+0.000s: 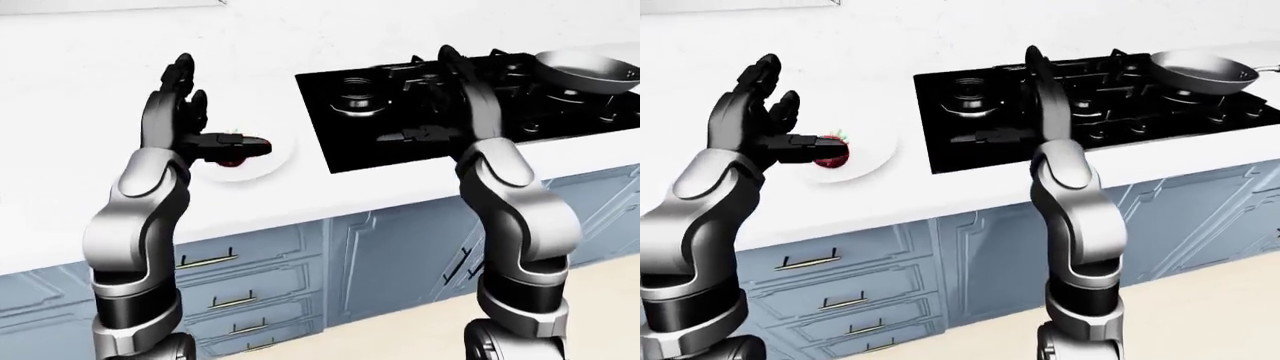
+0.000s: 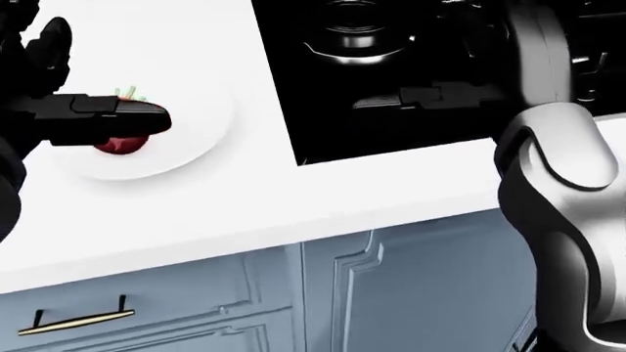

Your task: Pick the beet from the plate and place it in the pan.

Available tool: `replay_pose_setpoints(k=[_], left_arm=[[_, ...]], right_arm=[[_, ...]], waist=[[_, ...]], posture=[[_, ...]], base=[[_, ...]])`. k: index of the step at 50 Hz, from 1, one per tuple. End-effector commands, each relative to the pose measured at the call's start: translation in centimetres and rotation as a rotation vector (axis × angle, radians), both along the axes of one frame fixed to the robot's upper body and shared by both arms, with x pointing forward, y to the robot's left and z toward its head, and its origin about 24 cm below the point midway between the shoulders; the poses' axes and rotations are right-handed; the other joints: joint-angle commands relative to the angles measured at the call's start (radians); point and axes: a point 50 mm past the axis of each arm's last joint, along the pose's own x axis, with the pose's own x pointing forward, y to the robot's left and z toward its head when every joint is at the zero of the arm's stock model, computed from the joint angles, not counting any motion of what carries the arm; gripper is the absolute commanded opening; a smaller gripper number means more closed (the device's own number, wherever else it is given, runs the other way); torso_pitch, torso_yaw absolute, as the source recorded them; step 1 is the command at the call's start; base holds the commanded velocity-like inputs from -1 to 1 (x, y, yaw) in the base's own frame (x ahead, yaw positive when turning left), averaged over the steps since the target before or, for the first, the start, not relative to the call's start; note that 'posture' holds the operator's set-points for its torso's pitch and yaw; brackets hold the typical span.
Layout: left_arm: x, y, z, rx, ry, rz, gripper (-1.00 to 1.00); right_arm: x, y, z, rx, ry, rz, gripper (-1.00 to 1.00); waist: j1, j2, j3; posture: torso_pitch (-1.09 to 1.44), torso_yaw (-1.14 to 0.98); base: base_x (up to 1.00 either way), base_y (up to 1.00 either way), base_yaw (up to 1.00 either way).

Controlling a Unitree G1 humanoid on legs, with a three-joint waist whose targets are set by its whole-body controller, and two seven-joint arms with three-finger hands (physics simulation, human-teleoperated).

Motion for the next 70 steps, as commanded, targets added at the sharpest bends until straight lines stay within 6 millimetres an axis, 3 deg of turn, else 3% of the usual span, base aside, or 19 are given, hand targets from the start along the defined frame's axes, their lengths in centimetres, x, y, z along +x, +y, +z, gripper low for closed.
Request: replay_pose_setpoints(k=[1,6,8,9,13,16,17,19,24,29,30,34,39,42,43,46,49,61,70], left_arm=[[-0.6,0.6,2.4,0.008,-0.122,0.032,1.0],[-0.6,0.6,2.4,0.008,-0.122,0.032,1.0],[-0.6,0.6,2.4,0.008,-0.123,0.032,1.0],[-0.7,0.6,2.4,0.008,-0.123,0.032,1.0],[-0.7,0.6,2.4,0.009,-0.124,0.033,1.0],[-0.6,0.5,2.4,0.01,-0.123,0.032,1.0],[-0.6,0.5,2.4,0.01,-0.124,0.031,1.0],[-0.7,0.5,2.4,0.01,-0.124,0.031,1.0],[-0.7,0.6,2.4,0.009,-0.125,0.031,1.0],[-0.7,0.6,2.4,0.009,-0.125,0.032,1.0],[-0.7,0.6,2.4,0.009,-0.126,0.031,1.0],[-0.7,0.5,2.3,0.01,-0.125,0.029,1.0],[-0.5,0.2,1.8,0.015,-0.117,0.012,1.0],[-0.3,-0.1,1.4,0.022,-0.117,-0.011,1.0],[-0.3,-0.2,1.4,0.025,-0.119,-0.017,1.0],[-0.2,-0.3,1.2,0.029,-0.119,-0.025,1.0],[-0.2,-0.4,1.2,0.035,-0.118,-0.036,1.0],[-0.3,-0.3,1.5,0.096,-0.098,-0.068,1.0],[-0.4,-0.1,1.4,0.294,-0.005,-0.154,1.0]], right_arm=[[-0.6,0.7,2.2,0.0,-0.119,0.034,1.0],[-0.4,0.6,2.0,-0.007,-0.113,0.029,1.0],[-0.4,0.7,2.0,-0.013,-0.111,0.025,1.0],[-0.4,0.7,2.1,-0.013,-0.109,0.024,1.0],[-0.5,0.4,2.4,0.004,-0.127,0.011,1.0],[-0.6,0.4,2.6,0.001,-0.134,0.01,1.0],[-0.6,0.4,2.6,-0.003,-0.135,0.01,1.0],[-0.7,0.4,2.7,-0.003,-0.137,0.01,1.0],[-0.9,0.5,2.9,-0.003,-0.141,0.009,1.0],[-0.7,0.2,2.8,-0.022,-0.141,-0.02,1.0],[-0.7,0.2,2.8,-0.028,-0.142,-0.023,1.0],[-0.8,0.0,2.9,-0.039,-0.142,-0.038,1.0],[-1.0,-0.1,3.3,-0.041,-0.145,-0.042,1.0],[-1.0,-0.1,3.5,-0.04,-0.148,-0.043,1.0],[-1.1,-0.2,3.6,-0.036,-0.153,-0.042,1.0],[-1.3,-0.1,3.8,-0.035,-0.156,-0.04,1.0],[-1.1,0.0,3.5,-0.039,-0.152,-0.036,1.0],[-1.1,-0.1,3.5,-0.045,-0.151,-0.034,1.0],[-1.1,-0.1,3.5,-0.048,-0.15,-0.033,1.0]], waist=[[0.007,0.003,-0.024],[-0.006,0.064,-0.018],[-0.018,0.084,-0.036],[-0.01,0.065,-0.02],[-0.003,0.061,-0.024],[0.005,0.015,-0.011],[0.007,0.028,-0.033],[0.03,0.029,-0.036],[0.025,0.04,-0.028],[0.0,0.083,-0.03],[0.005,0.07,-0.034],[0.0,0.087,-0.019],[-0.003,0.049,0.008],[0.015,-0.012,-0.009],[0.016,0.022,-0.001],[0.018,0.024,-0.026],[0.018,0.031,-0.03],[0.014,0.034,-0.038],[0.014,0.033,-0.033]], posture=[[0.0,0.0],[0.0,0.0],[0.0,0.0],[0.0,0.0],[0.0,0.0],[0.0,0.0],[0.0,0.0],[0.0,0.0],[0.0,0.0],[0.0,0.0],[0.0,0.0],[0.0,0.0],[0.0,0.0],[0.0,0.0],[0.0,0.0],[0.0,0.0],[0.0,0.0],[0.0,0.0],[0.0,0.0]], base=[[0.23,0.0,0.0],[0.15,0.0,0.0],[0.0,0.0,0.0],[0.0,0.0,0.0],[0.0,0.0,0.0],[0.0,0.0,0.0],[0.0,0.0,0.11],[0.0,0.0,0.83],[0.0,0.0,1.0],[0.0,0.02,0.8],[0.0,0.0,0.0],[0.0,0.0,0.0],[0.0,0.0,0.0],[0.0,0.0,0.0],[0.0,0.0,0.0],[0.0,0.0,0.0],[0.0,0.0,0.0],[0.0,0.0,0.0],[0.0,0.0,0.0]])
